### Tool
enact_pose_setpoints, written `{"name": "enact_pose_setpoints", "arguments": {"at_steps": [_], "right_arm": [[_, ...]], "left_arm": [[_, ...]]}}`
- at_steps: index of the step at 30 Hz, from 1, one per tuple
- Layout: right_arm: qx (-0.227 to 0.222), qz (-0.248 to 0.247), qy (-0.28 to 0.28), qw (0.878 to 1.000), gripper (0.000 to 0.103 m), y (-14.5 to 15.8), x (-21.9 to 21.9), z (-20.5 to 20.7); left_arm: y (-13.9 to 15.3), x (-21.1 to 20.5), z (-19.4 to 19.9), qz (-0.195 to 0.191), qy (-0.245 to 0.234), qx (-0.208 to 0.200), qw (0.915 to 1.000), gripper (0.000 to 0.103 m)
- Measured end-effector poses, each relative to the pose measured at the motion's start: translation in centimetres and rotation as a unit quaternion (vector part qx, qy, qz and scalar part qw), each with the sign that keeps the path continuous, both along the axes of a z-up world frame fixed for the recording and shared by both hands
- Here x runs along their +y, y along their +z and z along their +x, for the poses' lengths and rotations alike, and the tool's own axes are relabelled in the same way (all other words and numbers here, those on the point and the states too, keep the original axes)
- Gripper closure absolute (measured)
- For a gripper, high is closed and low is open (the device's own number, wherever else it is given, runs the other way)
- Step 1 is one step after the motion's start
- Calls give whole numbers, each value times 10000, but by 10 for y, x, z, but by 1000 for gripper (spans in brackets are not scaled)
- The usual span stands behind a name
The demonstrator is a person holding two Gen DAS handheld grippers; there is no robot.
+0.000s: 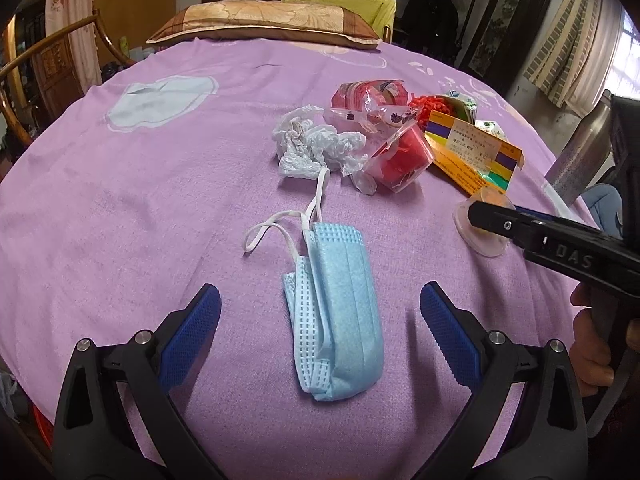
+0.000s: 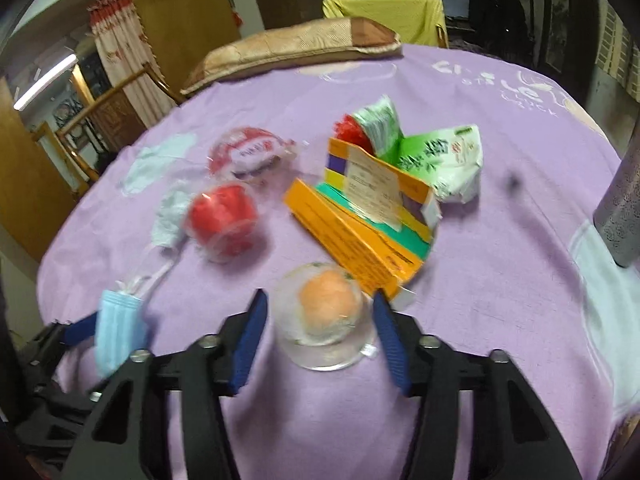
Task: Collect trash
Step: 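Close the left tool on the blue face mask while the right tool grasps the clear cup, then carry the mask and cup over the red wastebasket and open both tools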
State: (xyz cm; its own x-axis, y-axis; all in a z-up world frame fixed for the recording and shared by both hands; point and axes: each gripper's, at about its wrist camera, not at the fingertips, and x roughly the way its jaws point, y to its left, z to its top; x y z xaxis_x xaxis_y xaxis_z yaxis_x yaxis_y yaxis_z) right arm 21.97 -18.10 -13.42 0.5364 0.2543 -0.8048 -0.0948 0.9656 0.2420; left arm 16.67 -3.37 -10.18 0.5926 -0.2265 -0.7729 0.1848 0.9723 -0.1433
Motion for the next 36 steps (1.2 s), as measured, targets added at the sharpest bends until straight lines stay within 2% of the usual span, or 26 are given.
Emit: {"name": "enact_pose_setpoints", "arguments": {"at_steps": [3, 8, 11, 15, 21, 25, 31, 36], "right_arm": [[-71, -170, -54, 9998, 53, 3, -8, -10], [-73, -155, -185, 9997, 52, 3, -39, -36], [0, 140, -246, 9996, 51, -1, -54, -37], [119, 480, -238, 9985, 44, -6, -61, -34], [112, 631, -260, 9976, 44, -7, -63, -34], [114, 642, -264, 9975, 44, -7, -64, -34], [117, 629, -289, 9975, 47, -8, -64, -34], [32, 735, -254, 9970, 48, -6, -65, -36]], "left_arm": [[0, 0, 0, 11, -11, 5, 10000, 7], [0, -2, 4, 107, -9, 93, 9999, 7], [-1, -5, 7, 236, 51, 158, 9996, 7], [-1, -3, 7, 333, 217, 149, 9991, 9], [1, 6, 3, 434, 375, -61, 9983, 39], [5, 11, -2, 116, 213, -68, 9997, 69], [13, 23, -14, -138, 125, -138, 9997, 70], [24, 38, -24, -213, 256, -318, 9989, 70]]}}
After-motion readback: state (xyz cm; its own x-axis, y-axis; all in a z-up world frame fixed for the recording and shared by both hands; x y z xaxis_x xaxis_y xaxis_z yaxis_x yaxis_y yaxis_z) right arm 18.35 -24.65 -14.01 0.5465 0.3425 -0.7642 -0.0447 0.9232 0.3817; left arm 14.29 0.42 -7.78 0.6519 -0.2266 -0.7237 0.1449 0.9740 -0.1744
